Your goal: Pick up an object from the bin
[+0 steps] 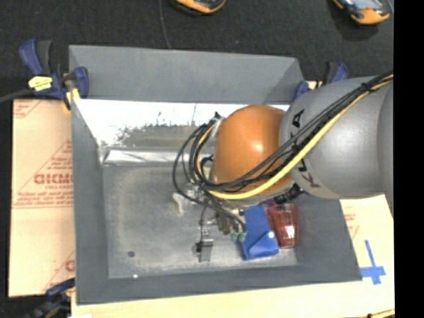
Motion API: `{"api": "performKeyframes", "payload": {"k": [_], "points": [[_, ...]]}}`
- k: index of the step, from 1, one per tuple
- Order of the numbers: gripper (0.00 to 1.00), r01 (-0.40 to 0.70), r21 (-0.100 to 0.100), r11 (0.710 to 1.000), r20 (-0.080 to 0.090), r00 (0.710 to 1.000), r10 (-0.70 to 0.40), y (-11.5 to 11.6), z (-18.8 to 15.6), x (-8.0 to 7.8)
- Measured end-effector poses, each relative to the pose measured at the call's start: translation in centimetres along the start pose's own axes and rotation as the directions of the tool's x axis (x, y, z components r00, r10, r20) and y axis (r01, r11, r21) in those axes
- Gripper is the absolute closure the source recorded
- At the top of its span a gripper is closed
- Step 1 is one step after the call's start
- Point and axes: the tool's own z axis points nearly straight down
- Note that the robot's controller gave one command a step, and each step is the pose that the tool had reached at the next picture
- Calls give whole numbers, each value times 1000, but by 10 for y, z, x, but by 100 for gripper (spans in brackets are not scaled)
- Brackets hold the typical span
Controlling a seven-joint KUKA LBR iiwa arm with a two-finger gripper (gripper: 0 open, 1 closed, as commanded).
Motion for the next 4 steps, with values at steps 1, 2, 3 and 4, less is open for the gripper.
{"api": "performKeyframes", "payload": {"k": [1, 2, 3, 4], "points": [[0, -4, -1, 1000, 9, 1000, 4, -1, -4, -2], [0, -76, -5, 997, 17, 997, 76, -23, 85, -82], [0, 77, -1, 997, 15, 997, -77, -34, 86, -95], [0, 487, 6, 874, 16, 873, -487, -51, 78, -123]]}}
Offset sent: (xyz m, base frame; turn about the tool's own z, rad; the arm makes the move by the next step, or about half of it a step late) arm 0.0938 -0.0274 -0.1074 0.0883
